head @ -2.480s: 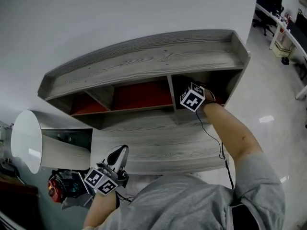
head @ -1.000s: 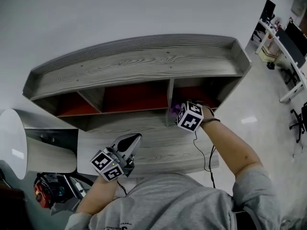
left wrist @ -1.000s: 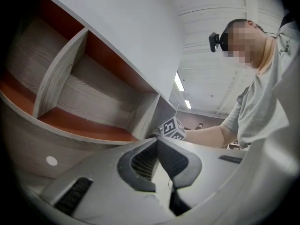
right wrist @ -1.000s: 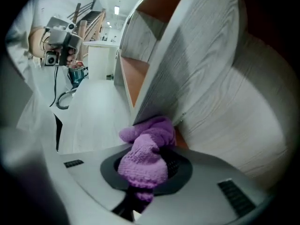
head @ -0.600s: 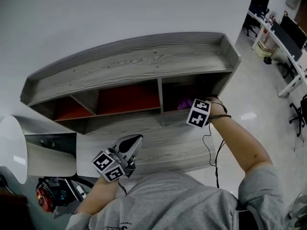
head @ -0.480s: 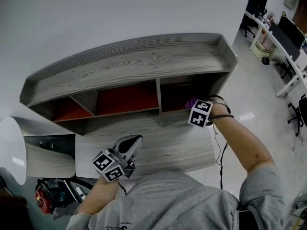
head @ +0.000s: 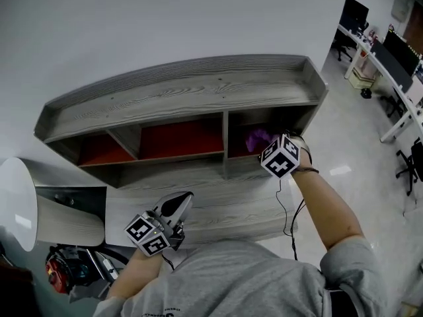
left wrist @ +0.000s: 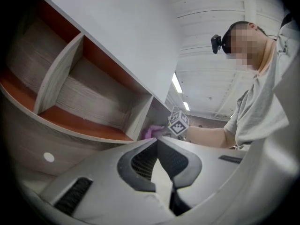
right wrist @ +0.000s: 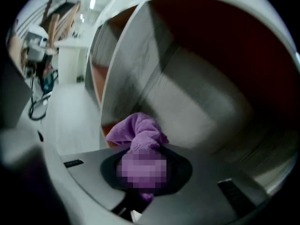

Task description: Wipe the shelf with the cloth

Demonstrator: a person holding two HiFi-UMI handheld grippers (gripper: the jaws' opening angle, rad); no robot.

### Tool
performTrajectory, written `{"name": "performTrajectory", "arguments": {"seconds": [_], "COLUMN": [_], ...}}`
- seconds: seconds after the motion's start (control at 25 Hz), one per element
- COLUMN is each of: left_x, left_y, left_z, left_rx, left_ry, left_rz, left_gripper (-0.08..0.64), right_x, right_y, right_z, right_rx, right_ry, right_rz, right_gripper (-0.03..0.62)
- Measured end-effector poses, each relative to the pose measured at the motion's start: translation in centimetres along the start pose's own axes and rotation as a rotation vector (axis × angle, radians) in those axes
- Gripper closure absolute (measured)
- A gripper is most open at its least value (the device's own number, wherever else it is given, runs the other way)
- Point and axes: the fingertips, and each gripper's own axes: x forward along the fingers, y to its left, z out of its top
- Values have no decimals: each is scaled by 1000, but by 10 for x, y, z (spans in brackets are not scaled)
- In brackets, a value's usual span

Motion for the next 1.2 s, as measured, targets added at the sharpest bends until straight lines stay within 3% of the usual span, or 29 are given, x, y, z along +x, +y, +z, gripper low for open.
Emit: {"name": "performTrajectory", "arguments": {"seconds": [0.12,0.2,0.32,0.44,0.56,0.72,0.84,0.96,1.2], "left_x": [-12,-21,-35,-51,-64,-72,-71,-72,-72], "left_y": [3,2,1,2,2,4,2,-1,-7], "left_z": [3,4,5,6,8,7,3,-1,-7], "left_rx": [7,11,22,31,36,33,28,26,27], "left_ry": [1,4,12,18,16,22,33,49,63], "left_rz": [33,55,85,118,147,170,175,176,178], "left_gripper": [546,546,546,546,546,546,546,546,546], "right_x": [-17,-19,-19,-28,-36,-15,25,54,113], "right_y": [-29,-46,-58,-67,-70,-57,-33,-17,37], "right_z": [84,117,144,159,164,161,147,130,75], "right_rx": [217,313,390,469,473,381,310,252,-9], "right_ry": [-360,-510,-644,-794,-880,-802,-655,-538,-204], "right_rz": [-80,-135,-168,-141,-109,-48,68,132,282], "right_gripper": [522,522,522,522,525,525,525,525,525]}}
